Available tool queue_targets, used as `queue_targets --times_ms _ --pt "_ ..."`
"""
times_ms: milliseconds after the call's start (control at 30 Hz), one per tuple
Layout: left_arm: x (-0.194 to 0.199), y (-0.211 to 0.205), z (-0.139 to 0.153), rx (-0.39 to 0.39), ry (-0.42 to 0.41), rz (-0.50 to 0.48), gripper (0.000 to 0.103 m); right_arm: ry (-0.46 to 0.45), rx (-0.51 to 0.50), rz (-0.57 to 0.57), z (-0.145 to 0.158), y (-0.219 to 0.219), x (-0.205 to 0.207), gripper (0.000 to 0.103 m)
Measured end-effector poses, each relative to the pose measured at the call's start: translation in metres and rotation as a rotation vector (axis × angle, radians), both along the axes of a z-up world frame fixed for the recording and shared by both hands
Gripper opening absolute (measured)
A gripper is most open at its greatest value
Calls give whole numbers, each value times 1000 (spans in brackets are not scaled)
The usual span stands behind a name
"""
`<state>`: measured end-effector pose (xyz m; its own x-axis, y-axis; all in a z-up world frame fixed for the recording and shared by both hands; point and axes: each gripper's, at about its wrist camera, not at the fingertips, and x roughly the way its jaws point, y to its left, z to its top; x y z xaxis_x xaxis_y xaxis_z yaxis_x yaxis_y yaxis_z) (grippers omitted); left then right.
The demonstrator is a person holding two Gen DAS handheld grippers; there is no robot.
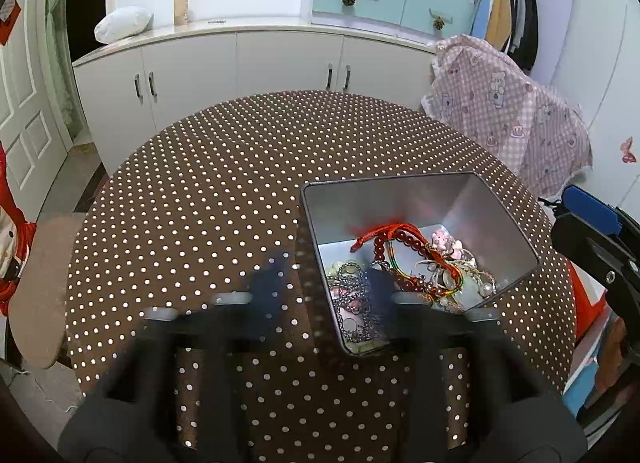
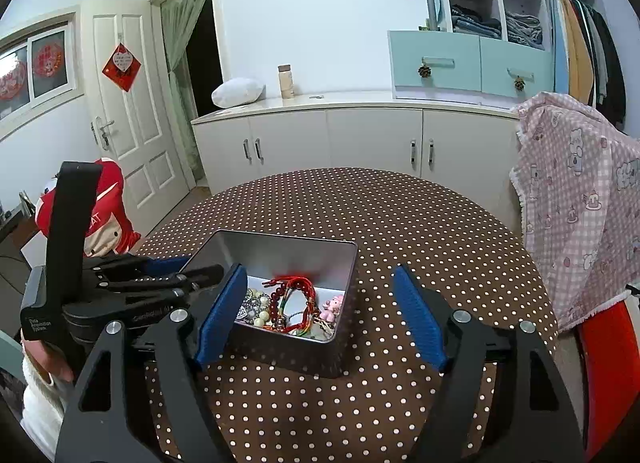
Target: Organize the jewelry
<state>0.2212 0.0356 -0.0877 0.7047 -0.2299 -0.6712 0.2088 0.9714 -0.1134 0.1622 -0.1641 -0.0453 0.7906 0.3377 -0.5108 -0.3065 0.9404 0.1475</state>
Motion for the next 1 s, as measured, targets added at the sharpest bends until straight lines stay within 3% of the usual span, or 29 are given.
queue_targets --times_ms 67,600,1000 --pt "-7 1 6 -4 -48 12 69 -2 -4 0 0 0 -3 74" --pt "-56 -4 25 54 -131 67 72 5 0 -12 -3 0 -39 77" --pt "-117 -12 38 79 -227 119 81 -44 8 -23 5 -1 -86 88"
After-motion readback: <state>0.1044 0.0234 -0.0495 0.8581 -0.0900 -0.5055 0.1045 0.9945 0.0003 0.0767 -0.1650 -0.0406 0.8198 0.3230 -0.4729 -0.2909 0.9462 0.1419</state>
